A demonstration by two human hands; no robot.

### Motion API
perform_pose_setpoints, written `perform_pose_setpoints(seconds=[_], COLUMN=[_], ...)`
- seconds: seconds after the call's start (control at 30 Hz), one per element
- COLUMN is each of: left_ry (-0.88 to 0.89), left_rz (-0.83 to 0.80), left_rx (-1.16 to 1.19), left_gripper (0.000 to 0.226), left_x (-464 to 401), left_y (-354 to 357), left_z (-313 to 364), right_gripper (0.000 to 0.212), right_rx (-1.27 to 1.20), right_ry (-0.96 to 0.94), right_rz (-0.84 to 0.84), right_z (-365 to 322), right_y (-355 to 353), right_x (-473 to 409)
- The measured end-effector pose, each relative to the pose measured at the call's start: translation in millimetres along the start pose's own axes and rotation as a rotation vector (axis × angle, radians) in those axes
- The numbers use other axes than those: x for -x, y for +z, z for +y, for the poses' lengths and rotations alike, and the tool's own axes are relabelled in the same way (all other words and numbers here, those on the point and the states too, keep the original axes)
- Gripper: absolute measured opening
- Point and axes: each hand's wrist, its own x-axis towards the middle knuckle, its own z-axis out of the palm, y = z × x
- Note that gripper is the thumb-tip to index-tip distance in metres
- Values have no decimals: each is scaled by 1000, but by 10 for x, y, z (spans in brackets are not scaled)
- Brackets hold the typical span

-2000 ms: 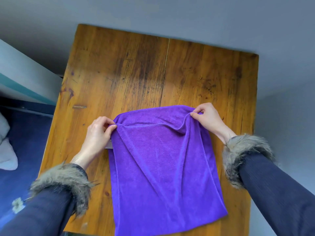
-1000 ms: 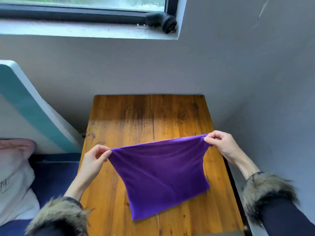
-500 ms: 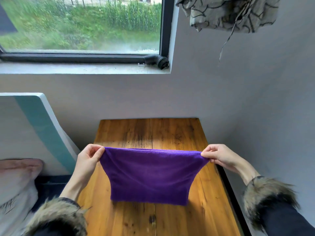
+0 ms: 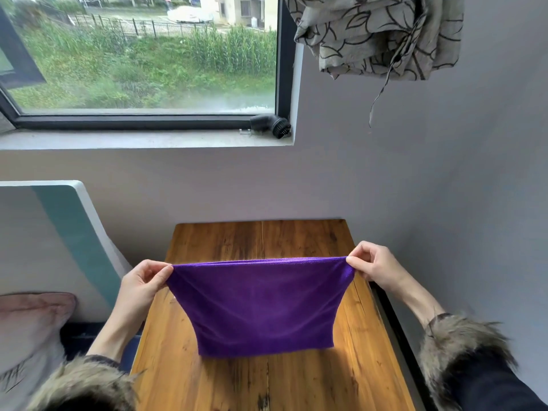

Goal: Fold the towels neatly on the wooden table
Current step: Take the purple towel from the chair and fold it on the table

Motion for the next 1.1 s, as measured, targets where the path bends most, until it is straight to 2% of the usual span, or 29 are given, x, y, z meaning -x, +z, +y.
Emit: perform_pose_setpoints(seconds=[0.13,0.4,0.8,0.9,1.0,1.1], left_ry=[33,141,151,166,190,213], left_rz=[-32,-79,-57,-44,-62,-81], left_rx=[-23,-94,-62,-115,-288,-462], left_gripper=[6,10,12,17,25,17], left_x=[-54,-199,-201,-245,-340,-473], left_y=[-20,-66,-70,-100,-94,-31], left_z=[47,291,358,336,294,304], right_gripper=[10,17,20,18,13,17], right_rx=[34,-156,-22,59,146,335], right_ry=[-47,-93,-138,-136,-116,-109], right_rz=[42,162,229,239,214,162], right_z=[-39,-187,-199,-201,-210,-257], right_y=[-85,-181,-198,-160,-111,-71], right_x=[-45,-133,-274,-317,-408,-547])
